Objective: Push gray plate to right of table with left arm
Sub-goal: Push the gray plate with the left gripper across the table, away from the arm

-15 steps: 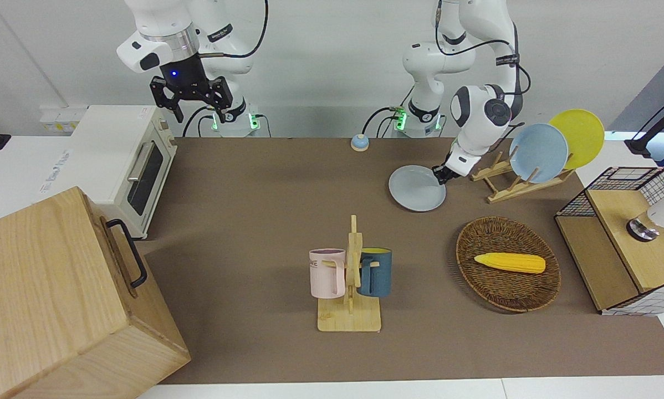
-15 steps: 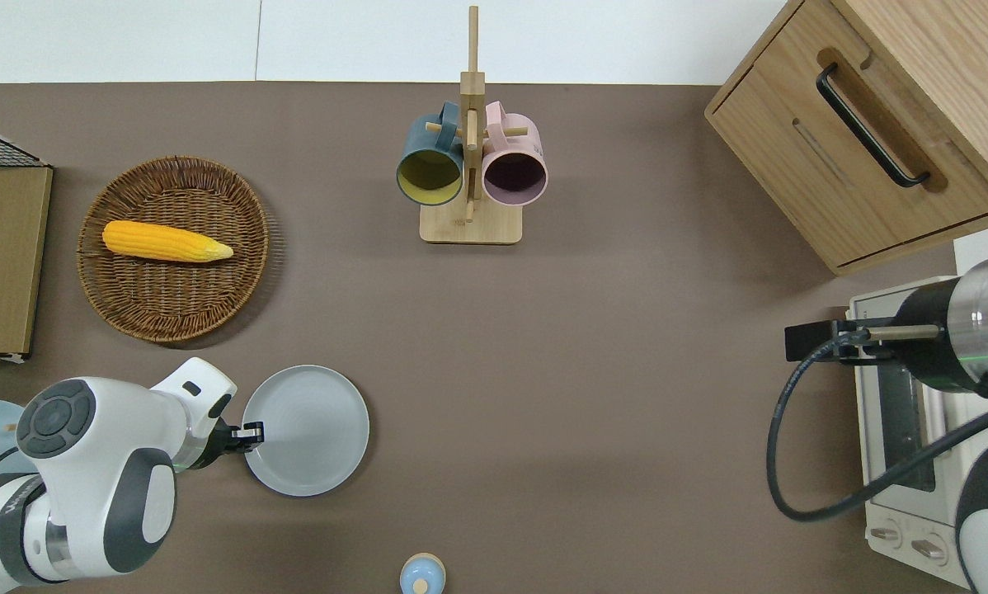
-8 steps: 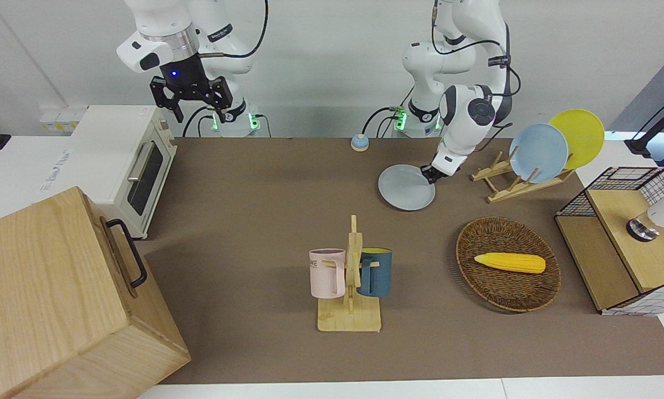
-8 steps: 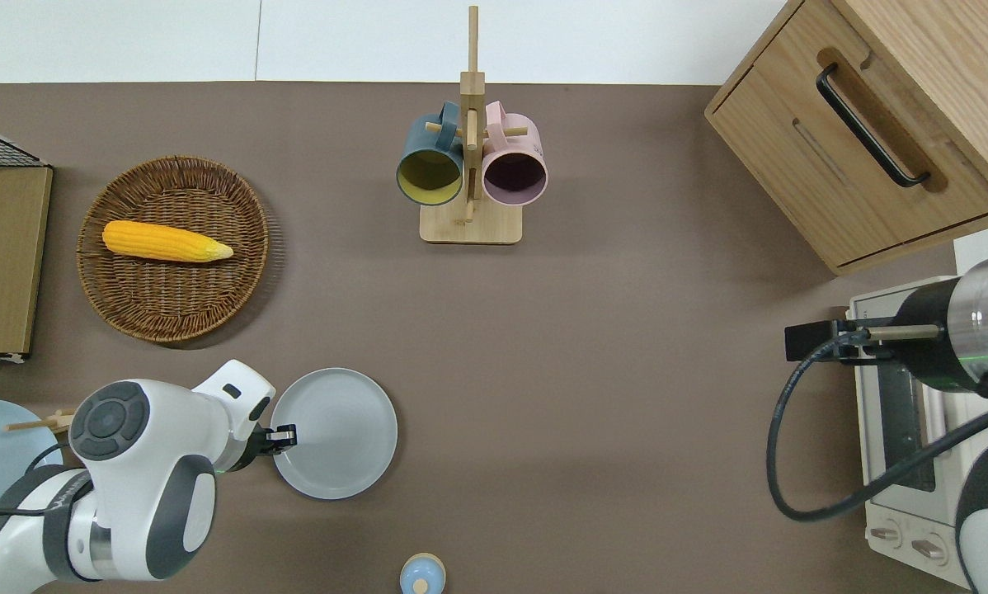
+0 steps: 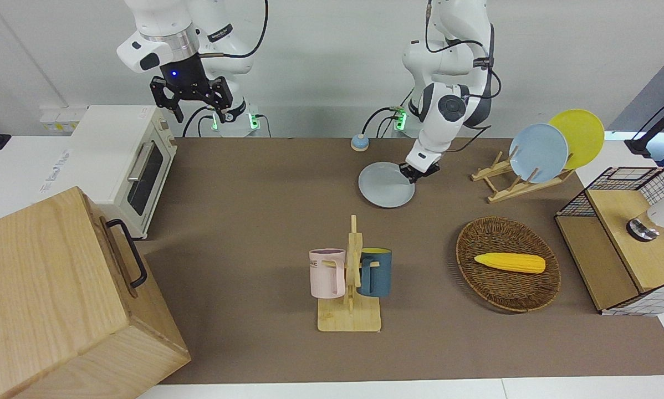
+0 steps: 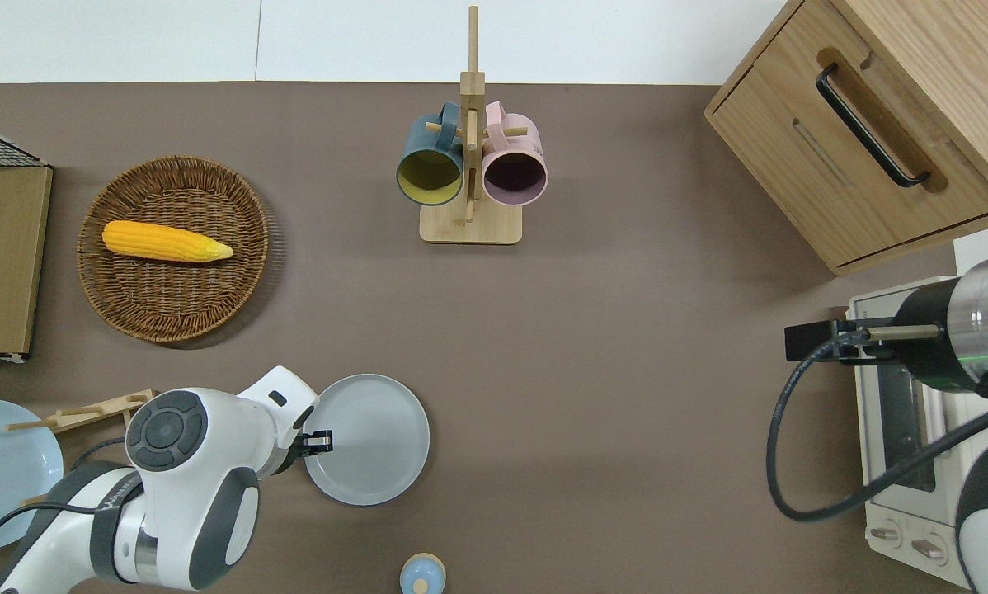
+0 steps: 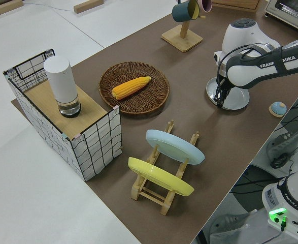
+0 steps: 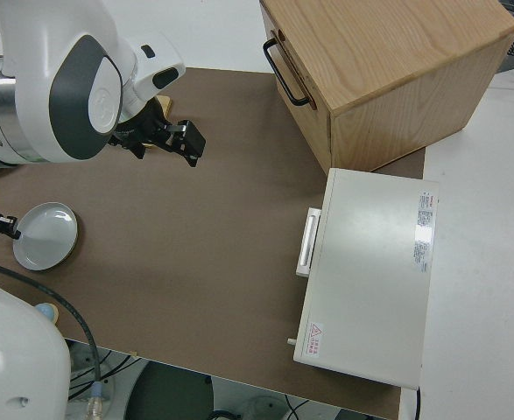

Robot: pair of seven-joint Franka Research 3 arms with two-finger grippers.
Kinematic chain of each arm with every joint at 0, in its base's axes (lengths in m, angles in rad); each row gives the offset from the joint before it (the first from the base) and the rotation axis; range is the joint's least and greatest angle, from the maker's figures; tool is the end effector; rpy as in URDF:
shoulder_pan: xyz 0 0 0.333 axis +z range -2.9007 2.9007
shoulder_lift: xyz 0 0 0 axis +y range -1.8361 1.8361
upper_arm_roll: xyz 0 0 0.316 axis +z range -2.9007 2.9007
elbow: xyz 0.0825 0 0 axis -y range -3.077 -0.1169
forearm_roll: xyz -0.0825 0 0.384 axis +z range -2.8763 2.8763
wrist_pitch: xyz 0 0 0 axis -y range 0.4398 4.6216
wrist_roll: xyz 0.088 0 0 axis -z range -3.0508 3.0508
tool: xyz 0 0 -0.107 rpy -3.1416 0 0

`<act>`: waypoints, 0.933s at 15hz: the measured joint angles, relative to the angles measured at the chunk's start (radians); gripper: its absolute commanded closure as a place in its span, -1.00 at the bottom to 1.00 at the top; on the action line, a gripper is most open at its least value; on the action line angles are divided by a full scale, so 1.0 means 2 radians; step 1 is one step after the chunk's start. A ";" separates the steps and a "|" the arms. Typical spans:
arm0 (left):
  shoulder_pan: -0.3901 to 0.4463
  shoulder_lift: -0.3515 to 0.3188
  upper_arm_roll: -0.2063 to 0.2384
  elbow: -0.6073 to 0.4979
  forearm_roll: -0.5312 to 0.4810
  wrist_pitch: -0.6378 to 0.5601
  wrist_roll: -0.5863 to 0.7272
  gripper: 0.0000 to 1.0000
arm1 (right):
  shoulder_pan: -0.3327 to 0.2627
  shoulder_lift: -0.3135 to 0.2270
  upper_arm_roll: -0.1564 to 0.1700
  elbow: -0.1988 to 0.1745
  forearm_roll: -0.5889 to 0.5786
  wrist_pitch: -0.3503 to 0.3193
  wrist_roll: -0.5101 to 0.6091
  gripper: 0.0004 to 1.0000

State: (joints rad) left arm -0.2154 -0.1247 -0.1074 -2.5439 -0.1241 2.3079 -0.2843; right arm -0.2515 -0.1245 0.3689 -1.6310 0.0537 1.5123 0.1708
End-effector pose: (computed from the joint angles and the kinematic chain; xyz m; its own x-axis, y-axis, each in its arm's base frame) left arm 0.4110 -0.1394 0.3069 0.9905 0.0490 -0.1287 0.0538 -0.9980 0.0338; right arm 0.5061 0.0788 0.6526 0.9986 -0.0529 -0.0040 -0.0530 -0.9986 -0.0083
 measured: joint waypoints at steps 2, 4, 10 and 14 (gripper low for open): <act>-0.018 0.000 0.000 0.000 -0.003 0.004 -0.027 1.00 | 0.000 0.000 0.000 0.000 0.000 0.000 0.000 -0.99; -0.032 0.001 0.000 0.000 -0.013 0.007 -0.044 1.00 | 0.000 0.000 0.000 0.000 0.000 0.000 0.000 -0.99; -0.066 0.004 0.001 0.000 -0.032 0.018 -0.101 1.00 | 0.000 0.000 0.000 0.000 0.000 0.000 0.000 -0.99; -0.093 0.008 0.001 0.000 -0.055 0.037 -0.145 1.00 | 0.000 0.000 0.000 0.000 0.000 0.000 0.000 -0.99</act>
State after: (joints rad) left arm -0.4005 -0.1083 -0.1051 -2.5439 -0.2349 2.3817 -0.5740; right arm -0.2515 -0.1245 0.3689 -1.6310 0.0537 1.5123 0.1708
